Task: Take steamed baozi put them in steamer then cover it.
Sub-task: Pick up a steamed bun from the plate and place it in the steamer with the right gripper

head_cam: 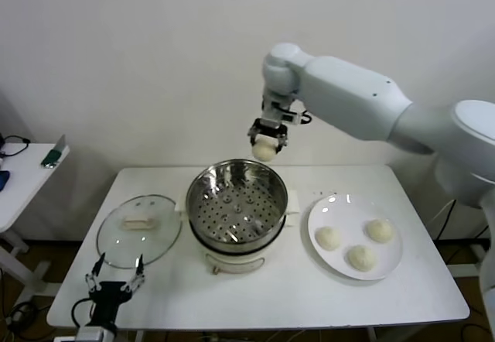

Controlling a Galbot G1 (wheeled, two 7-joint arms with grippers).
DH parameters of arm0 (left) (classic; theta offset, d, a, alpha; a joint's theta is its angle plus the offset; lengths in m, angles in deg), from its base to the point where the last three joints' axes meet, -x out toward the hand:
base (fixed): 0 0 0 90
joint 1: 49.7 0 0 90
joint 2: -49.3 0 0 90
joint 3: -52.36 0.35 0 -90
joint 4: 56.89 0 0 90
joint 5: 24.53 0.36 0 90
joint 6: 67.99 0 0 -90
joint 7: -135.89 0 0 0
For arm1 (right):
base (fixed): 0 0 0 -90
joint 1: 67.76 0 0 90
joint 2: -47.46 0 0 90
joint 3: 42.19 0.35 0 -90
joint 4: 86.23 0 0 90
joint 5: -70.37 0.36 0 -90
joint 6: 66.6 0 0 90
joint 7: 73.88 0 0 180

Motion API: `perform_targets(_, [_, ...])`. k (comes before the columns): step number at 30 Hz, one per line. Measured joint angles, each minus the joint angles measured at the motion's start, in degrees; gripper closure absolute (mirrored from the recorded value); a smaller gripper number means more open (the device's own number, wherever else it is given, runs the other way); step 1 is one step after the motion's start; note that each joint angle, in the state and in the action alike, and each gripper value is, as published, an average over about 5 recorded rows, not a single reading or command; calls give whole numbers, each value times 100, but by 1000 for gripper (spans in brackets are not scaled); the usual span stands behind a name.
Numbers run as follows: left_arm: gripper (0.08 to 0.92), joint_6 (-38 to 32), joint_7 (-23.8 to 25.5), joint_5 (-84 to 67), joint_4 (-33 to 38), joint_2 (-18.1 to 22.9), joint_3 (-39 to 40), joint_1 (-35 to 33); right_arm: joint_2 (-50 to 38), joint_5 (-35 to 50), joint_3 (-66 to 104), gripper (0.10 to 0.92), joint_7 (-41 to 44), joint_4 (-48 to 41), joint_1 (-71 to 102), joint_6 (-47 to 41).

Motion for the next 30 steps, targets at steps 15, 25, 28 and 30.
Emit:
perform_targets(15, [177,-29,-42,-33,-108,74,35,-34,547,-1564,345,335,-266,-267,962,436])
perform_targets(25, [177,-27,-76,-62,-170,74,28,-40,695,-2159,481,320,-411,-378,1356,503])
perform_targets(28, [177,-32,-79,-68,-177,74,26,-46,706,-2256,490,275,-439,-383,1399,491])
perform_targets(30, [177,-34,-82,-74,-179,74,21,-50,703,-2299,496,235,-443,-380,1412,477])
